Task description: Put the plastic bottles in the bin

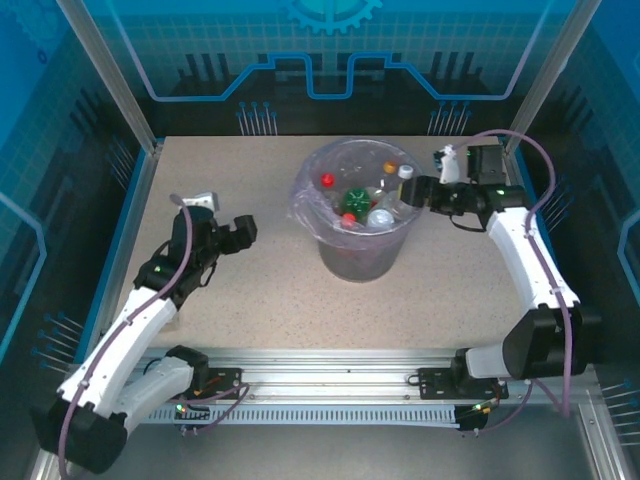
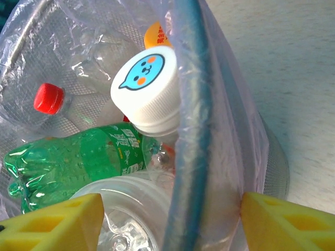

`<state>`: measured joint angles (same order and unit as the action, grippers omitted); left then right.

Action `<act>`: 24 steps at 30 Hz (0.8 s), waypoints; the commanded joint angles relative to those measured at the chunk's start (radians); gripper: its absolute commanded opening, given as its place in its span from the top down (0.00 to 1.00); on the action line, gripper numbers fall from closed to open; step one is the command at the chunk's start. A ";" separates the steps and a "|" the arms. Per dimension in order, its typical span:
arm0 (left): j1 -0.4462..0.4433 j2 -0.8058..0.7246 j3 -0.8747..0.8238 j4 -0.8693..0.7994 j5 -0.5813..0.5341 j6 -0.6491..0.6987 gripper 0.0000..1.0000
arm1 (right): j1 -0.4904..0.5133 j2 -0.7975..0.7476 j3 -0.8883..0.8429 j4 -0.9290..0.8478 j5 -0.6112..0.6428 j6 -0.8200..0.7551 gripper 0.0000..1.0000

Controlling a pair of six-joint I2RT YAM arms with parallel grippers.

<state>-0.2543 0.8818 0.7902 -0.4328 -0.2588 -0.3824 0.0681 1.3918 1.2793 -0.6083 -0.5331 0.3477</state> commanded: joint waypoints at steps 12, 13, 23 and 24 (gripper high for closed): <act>0.209 -0.016 -0.274 0.245 -0.109 0.008 0.01 | 0.029 -0.064 0.085 0.032 0.146 -0.017 0.04; 0.210 -0.004 -0.290 0.287 -0.115 0.022 0.01 | -0.001 -0.098 0.048 0.043 0.187 -0.034 0.00; 0.244 0.190 -0.383 0.686 -0.102 0.164 0.01 | -0.084 -0.200 -0.390 0.308 0.593 -0.157 0.00; 0.245 0.211 -0.391 0.720 -0.102 0.174 0.01 | -0.079 -0.193 -0.444 0.357 0.625 -0.167 0.00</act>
<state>-0.0246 1.0588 0.4301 0.1074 -0.3473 -0.2771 -0.0269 1.1839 0.9184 -0.3801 -0.0608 0.2417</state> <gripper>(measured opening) 0.991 0.996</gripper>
